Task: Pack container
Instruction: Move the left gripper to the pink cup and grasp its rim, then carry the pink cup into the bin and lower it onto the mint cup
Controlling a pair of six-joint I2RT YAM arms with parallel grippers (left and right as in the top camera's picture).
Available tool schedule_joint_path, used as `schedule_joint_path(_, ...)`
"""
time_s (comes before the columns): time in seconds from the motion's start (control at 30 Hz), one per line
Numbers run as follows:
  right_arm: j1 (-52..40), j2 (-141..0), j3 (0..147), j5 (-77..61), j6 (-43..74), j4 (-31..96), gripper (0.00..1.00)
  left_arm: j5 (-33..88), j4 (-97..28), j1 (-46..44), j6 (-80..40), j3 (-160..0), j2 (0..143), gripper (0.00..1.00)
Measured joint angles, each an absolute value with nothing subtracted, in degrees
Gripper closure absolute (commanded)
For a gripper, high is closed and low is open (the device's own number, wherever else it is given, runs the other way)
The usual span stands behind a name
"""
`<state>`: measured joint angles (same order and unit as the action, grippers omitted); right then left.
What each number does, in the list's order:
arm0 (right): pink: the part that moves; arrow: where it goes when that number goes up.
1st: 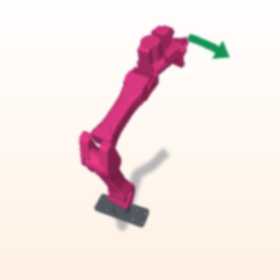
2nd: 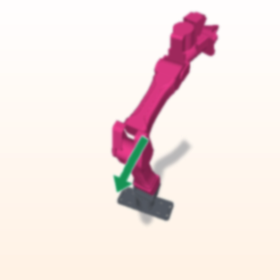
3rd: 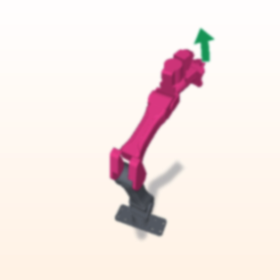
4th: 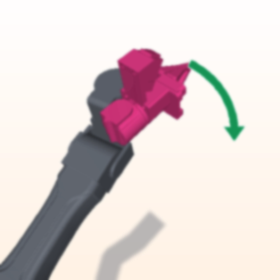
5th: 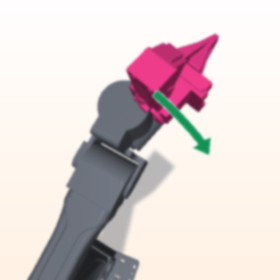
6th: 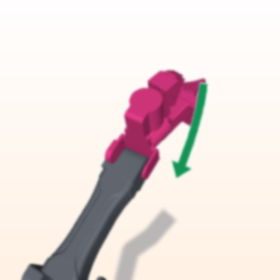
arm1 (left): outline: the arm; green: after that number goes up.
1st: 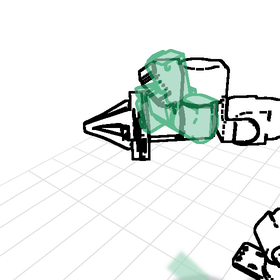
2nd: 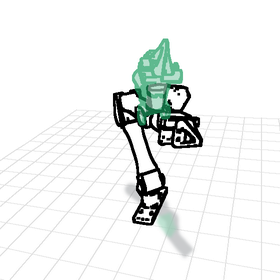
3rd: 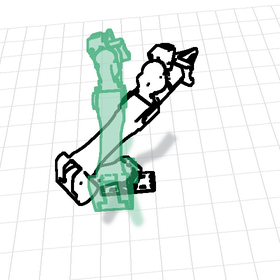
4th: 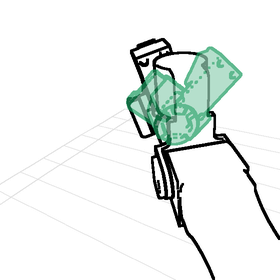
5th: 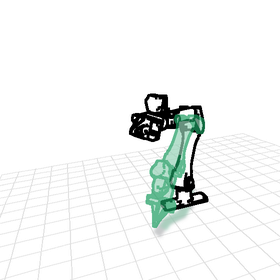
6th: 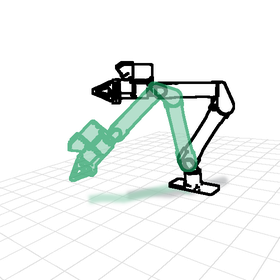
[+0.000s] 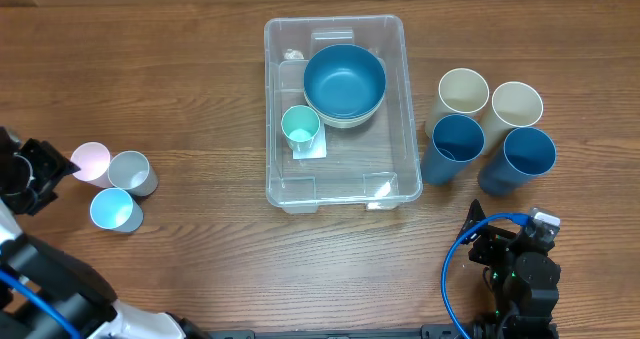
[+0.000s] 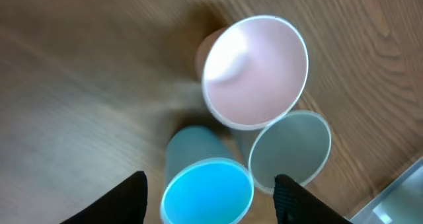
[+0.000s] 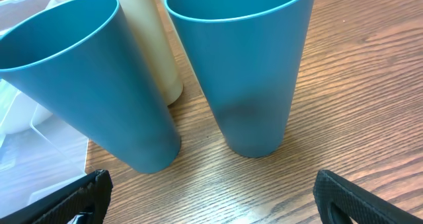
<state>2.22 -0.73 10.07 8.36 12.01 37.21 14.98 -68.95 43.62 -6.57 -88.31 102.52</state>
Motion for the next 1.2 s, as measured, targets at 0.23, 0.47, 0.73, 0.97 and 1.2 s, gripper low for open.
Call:
schedule_joint_path(0.23, 2.2, -0.7, 10.1, 8.4, 12.0, 37.2, 0.00, 17.0, -64.9, 43.5, -5.6, -88.1, 106.8, 0.45)
schedule_joint_path(0.47, 2.2, -0.7, 10.1, 8.4, 12.0, 37.2, 0.00, 16.6, -61.3, 43.5, -5.5, -88.1, 109.9, 0.56)
schedule_joint_path(0.73, 2.2, -0.7, 10.1, 8.3, 12.0, 37.2, 0.00, 16.0, -60.1, 42.6, -5.5, -88.1, 114.7, 0.69)
schedule_joint_path(0.97, 2.2, -0.7, 10.1, 8.3, 12.0, 37.2, 0.00, 15.8, -58.6, 42.5, -5.7, -88.0, 116.2, 0.95)
schedule_joint_path(1.2, 2.2, -0.7, 10.1, 8.3, 12.0, 37.2, 0.00, 14.1, -58.3, 42.5, -7.6, -88.0, 116.2, 0.96)
